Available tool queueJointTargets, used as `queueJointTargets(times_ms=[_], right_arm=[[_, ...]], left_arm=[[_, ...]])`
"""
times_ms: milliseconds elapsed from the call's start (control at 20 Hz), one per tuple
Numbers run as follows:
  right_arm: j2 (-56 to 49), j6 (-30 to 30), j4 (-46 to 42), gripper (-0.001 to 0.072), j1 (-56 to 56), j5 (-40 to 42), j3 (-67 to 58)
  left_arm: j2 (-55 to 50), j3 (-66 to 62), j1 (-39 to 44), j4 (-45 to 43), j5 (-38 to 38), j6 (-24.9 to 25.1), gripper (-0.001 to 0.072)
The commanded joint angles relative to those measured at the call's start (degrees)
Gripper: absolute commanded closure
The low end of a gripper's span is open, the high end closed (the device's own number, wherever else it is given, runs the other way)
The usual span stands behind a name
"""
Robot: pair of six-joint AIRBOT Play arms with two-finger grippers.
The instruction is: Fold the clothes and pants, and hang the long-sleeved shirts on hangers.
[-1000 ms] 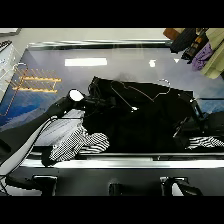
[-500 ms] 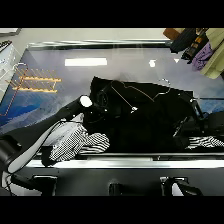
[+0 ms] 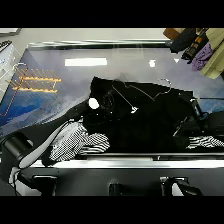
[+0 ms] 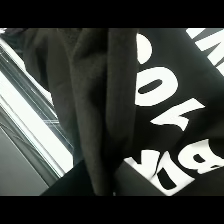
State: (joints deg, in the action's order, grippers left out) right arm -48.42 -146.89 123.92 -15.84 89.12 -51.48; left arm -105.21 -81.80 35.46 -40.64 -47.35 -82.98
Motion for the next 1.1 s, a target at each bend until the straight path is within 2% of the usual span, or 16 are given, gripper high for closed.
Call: queueJointTargets(times_ms=[0,200,350,650,850,900,1050], right_arm=[[-0.02,0.66,-0.11,0.0677,0.02,-0.70,0.02],[-0.02,0.87,-0.04,0.0677,0.02,0.07,0.02],[-0.02,0.83,0.00,0.0678,0.04,4.46,0.02],[-0.02,2.45,-0.83,0.0678,0.09,7.37,0.02],[-0.24,8.13,-8.26,0.0678,8.57,5.62,0.02],[-0.28,11.17,-10.38,0.0678,11.58,3.78,0.02],[-0.26,26.05,-16.83,0.0678,16.87,-4.46,0.00]], left_arm=[[-0.55,-1.36,-0.50,-0.09,-1.25,0.70,0.0685],[0.90,-1.38,-6.62,-0.09,-1.33,-0.59,0.0686],[0.68,-3.23,-11.23,0.11,-0.72,-2.08,0.0687],[0.24,-9.31,-13.11,0.07,0.63,-3.21,0.0687],[0.22,-9.44,-13.90,0.11,0.42,-4.70,0.0687],[0.24,-9.86,-13.97,0.07,0.42,-4.63,0.0687],[0.24,-11.67,-14.84,0.04,-0.24,-4.66,0.0687]])
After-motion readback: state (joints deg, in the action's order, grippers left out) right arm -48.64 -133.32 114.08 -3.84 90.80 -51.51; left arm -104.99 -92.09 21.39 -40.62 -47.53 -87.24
